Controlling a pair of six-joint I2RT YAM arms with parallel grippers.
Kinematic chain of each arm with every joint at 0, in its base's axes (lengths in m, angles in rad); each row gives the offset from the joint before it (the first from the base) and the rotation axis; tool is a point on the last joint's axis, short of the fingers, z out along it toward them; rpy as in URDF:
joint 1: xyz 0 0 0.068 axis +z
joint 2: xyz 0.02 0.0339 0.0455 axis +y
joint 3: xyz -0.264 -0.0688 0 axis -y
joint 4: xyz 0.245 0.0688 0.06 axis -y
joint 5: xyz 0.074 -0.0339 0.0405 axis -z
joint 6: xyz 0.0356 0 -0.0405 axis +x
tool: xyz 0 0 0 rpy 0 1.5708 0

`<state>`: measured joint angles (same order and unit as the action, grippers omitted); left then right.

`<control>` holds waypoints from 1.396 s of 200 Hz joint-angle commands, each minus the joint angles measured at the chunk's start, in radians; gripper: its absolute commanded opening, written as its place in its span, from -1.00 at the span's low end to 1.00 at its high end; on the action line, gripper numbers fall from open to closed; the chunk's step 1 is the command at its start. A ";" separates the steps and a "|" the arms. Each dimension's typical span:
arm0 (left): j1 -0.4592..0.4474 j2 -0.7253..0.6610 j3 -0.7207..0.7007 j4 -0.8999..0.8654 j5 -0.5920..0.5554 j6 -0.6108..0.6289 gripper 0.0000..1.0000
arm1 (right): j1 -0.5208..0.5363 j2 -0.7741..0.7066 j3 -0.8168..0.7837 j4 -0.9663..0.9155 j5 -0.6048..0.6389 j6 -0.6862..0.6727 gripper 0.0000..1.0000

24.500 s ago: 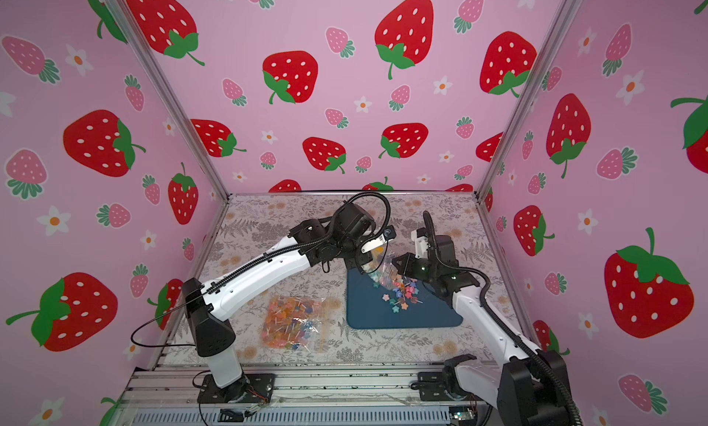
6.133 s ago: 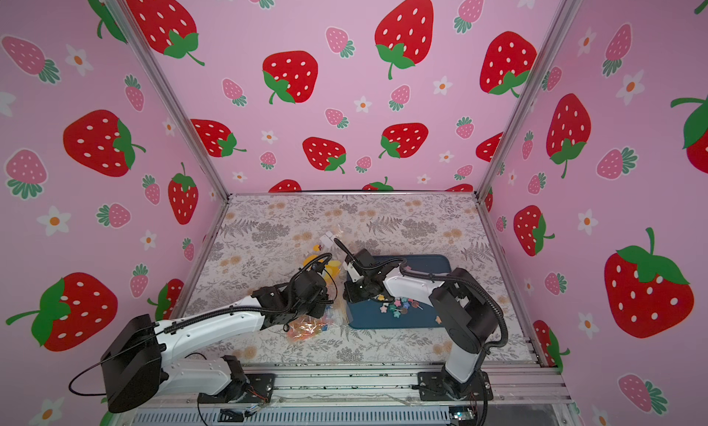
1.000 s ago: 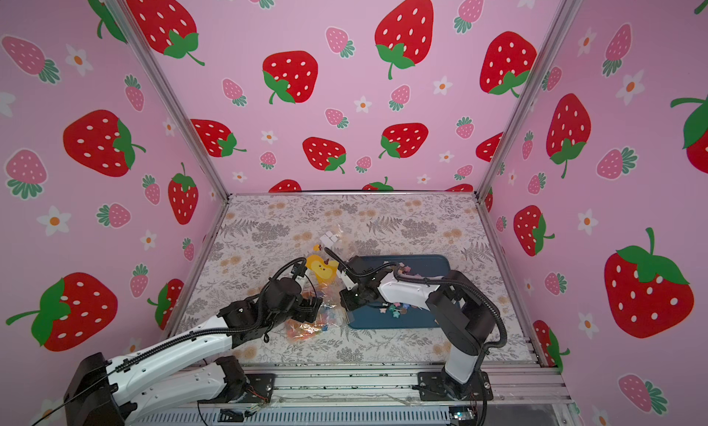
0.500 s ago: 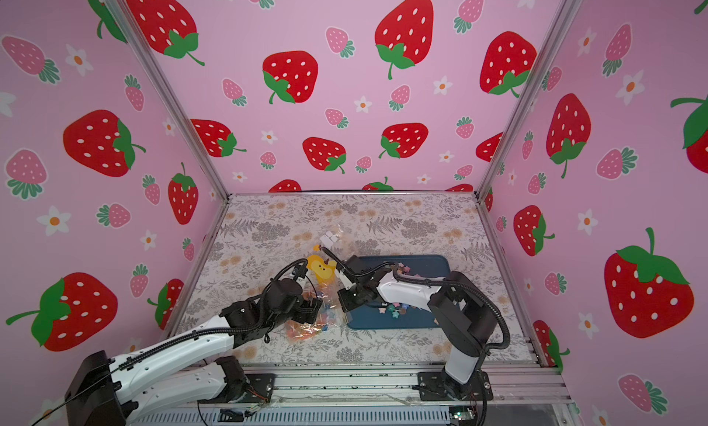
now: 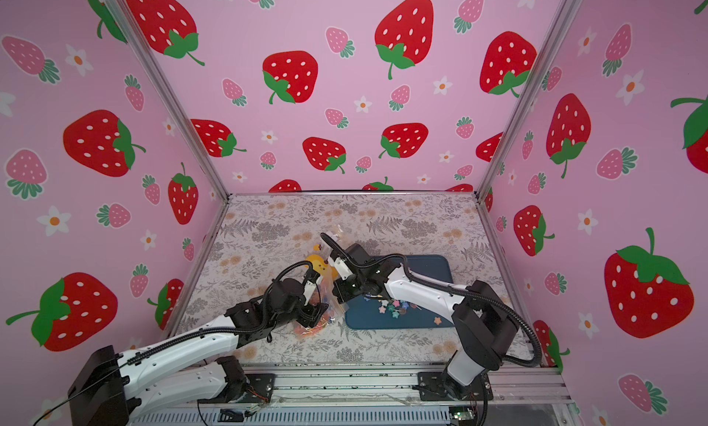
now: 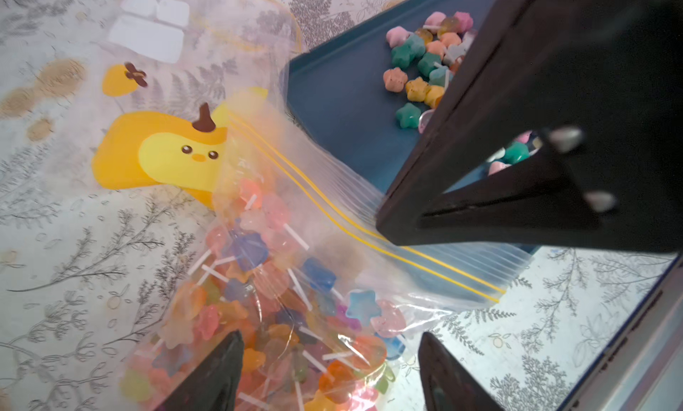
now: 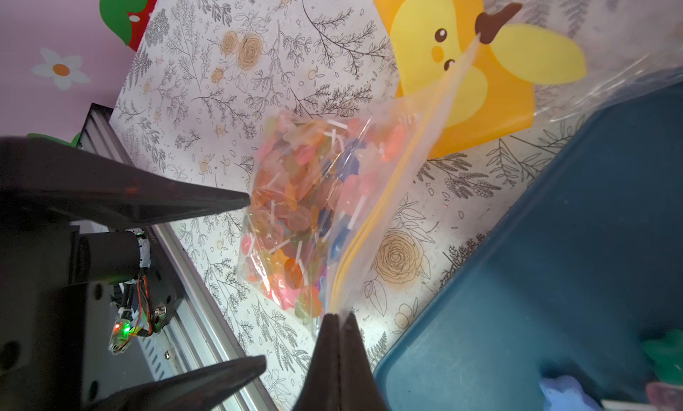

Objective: Pour candies out of the ziploc bag
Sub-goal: Adjust the ziploc bag at the center of the board.

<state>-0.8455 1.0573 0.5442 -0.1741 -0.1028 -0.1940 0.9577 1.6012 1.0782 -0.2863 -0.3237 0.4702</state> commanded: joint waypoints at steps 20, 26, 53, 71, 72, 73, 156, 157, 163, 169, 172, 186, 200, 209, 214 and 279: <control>-0.038 0.013 -0.070 0.167 0.033 0.057 0.46 | -0.011 -0.055 0.039 0.008 -0.070 0.004 -1.00; -0.041 0.007 -0.078 0.177 0.028 0.057 0.46 | -0.014 -0.065 0.039 0.011 -0.078 0.009 -1.00; -0.058 -0.035 -0.119 0.219 0.013 0.070 0.51 | -0.023 -0.115 0.041 0.015 -0.102 0.025 -1.00; -0.061 -0.062 -0.125 0.207 -0.020 0.070 0.55 | -0.026 -0.134 0.051 0.005 -0.108 0.025 -1.00; -0.061 -0.064 -0.125 0.206 -0.021 0.070 0.55 | -0.026 -0.135 0.053 0.003 -0.108 0.025 -1.00; -0.061 -0.067 -0.125 0.205 -0.023 0.070 0.55 | -0.026 -0.135 0.053 0.003 -0.108 0.025 -1.00; -0.066 -0.266 -0.156 0.130 -0.123 0.037 0.56 | -0.025 -0.134 0.153 -0.092 -0.100 -0.019 -1.00; -0.066 -0.267 -0.157 0.130 -0.125 0.037 0.56 | -0.025 -0.134 0.153 -0.093 -0.098 -0.020 -1.00; -0.066 -0.274 -0.159 0.131 -0.128 0.032 0.56 | -0.025 -0.127 0.158 -0.102 -0.092 -0.024 -1.00; -0.067 -0.279 -0.164 0.132 -0.132 0.029 0.56 | -0.025 -0.118 0.165 -0.113 -0.091 -0.025 -1.00; -0.067 -0.281 -0.165 0.133 -0.135 0.027 0.56 | -0.025 -0.112 0.168 -0.116 -0.092 -0.023 -1.00; -0.066 -0.289 -0.165 0.124 -0.142 0.024 0.56 | -0.020 -0.105 0.184 -0.127 -0.096 -0.023 -1.00; -0.066 -0.299 -0.159 0.111 -0.147 0.023 0.56 | -0.011 -0.125 0.200 -0.129 -0.078 -0.022 -1.00; -0.066 -0.308 -0.160 0.108 -0.156 0.018 0.56 | -0.011 -0.141 0.213 -0.135 -0.065 -0.023 -1.00; -0.066 -0.314 -0.160 0.107 -0.159 0.018 0.55 | -0.011 -0.146 0.221 -0.139 -0.060 -0.026 -1.00; -0.067 -0.353 -0.172 0.090 -0.189 0.005 0.57 | -0.011 -0.080 0.229 -0.150 -0.062 -0.034 -1.00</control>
<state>-0.9081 0.7036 0.3847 -0.0727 -0.2668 -0.1776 0.9443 1.5009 1.3064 -0.4816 -0.3817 0.4507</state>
